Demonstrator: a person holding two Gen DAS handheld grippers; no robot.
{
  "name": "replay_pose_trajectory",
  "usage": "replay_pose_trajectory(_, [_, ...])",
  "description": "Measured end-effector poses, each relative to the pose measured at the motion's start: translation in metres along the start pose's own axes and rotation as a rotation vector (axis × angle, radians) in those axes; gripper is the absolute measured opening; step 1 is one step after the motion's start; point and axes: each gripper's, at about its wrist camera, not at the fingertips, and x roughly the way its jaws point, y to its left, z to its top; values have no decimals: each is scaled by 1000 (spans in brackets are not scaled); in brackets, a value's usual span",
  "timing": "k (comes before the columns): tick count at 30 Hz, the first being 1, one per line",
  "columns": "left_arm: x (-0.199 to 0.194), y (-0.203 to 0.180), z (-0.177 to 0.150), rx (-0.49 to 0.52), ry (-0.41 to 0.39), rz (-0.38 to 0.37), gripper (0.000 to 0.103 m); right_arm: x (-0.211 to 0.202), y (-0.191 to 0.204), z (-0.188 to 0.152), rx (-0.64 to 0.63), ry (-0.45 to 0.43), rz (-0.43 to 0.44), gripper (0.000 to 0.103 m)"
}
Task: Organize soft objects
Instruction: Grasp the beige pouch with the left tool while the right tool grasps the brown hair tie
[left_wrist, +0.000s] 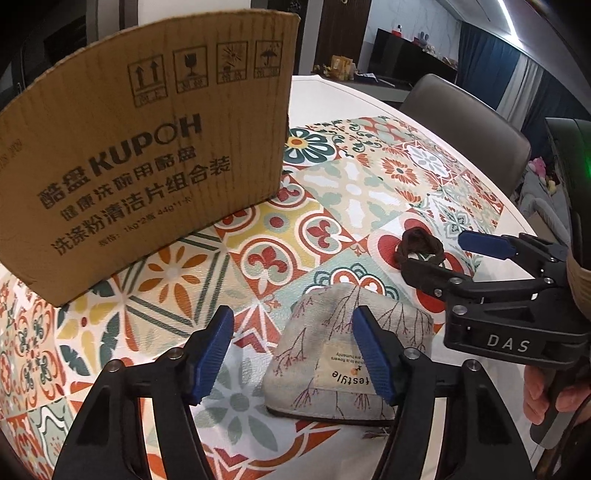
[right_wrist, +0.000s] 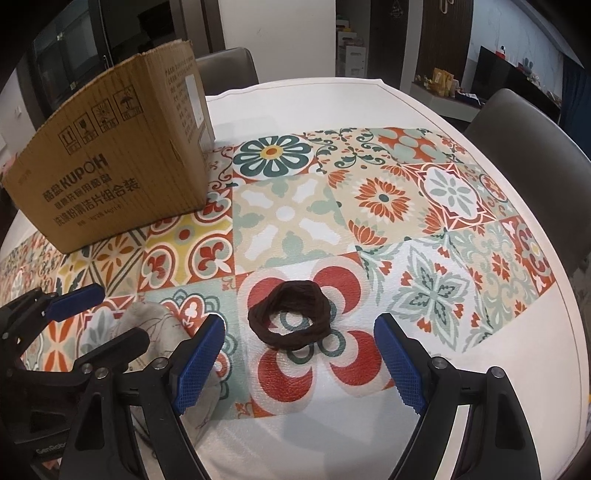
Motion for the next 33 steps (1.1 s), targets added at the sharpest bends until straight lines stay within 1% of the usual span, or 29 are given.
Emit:
replay_pose_trajectory(3, [5,1,-1,-10,8,-13,63,4,0,0,-1,4,-2,84])
replay_pose_trajectory(4, [6,1,-1,-14,11,-21,59,6,0,0,-1,7,-3,84])
replay_pose_trajectory(7, [10,3,-1,-33,15,-48,55,8,0,-1,3,9,1,84])
replay_pose_trajectory(9, [10,3,-2,-37,6,-53,51,9,1,-1,3,9,5,84])
replay_pose_trajectory(10, [10,2,-2,-36,5,-59,45,10,1,-1,1,9,7,84])
replay_pose_trajectory(11, [10,2,-2,-39,4,-64,36,11,2,-2,-2,10,7,84])
replay_pose_trajectory(13, [12,0,-1,-38,4,-61,31,13,2,-3,-6,10,7,83])
replay_pose_trajectory(14, [12,-1,-2,-36,0,-57,27,14,2,-4,-6,11,7,83])
replay_pose_trajectory(16, [11,-1,-2,-44,-6,-57,24,16,2,-5,-1,17,9,82])
replay_pose_trajectory(17, [10,-2,-3,-48,-9,-56,22,16,2,-6,-2,6,8,81])
replay_pose_trajectory(18, [10,-2,-3,-53,-10,-54,22,15,2,-7,-1,3,5,78])
replay_pose_trajectory(21, [8,-2,-5,-79,-17,-49,20,13,2,-7,-13,-9,-26,61])
replay_pose_trajectory(22, [6,-1,-5,-86,-21,-47,20,12,1,-7,-9,-15,-14,53])
replay_pose_trajectory(23, [5,-2,-6,-94,-24,-43,20,11,0,-7,-2,-19,-11,48])
replay_pose_trajectory(24, [3,-2,-6,-101,-26,-40,20,10,-2,-7,5,-23,-7,38])
replay_pose_trajectory(25, [2,-3,-7,-112,-32,-41,20,9,-4,-7,12,-26,-3,31])
replay_pose_trajectory(26, [1,-3,-7,-123,-35,-45,19,9,-6,-7,23,-29,10,27])
replay_pose_trajectory(27, [0,-3,-8,-138,-37,-55,19,8,-9,-6,35,-29,30,20])
replay_pose_trajectory(28, [-1,-3,-9,-149,-40,-62,17,8,-11,-6,52,-24,60,15])
replay_pose_trajectory(30, [-2,-4,-9,-169,-46,-68,16,9,-15,-6,75,-19,90,15])
replay_pose_trajectory(33, [-10,-8,-8,-178,-71,-51,14,7,-16,-9,88,-26,99,14])
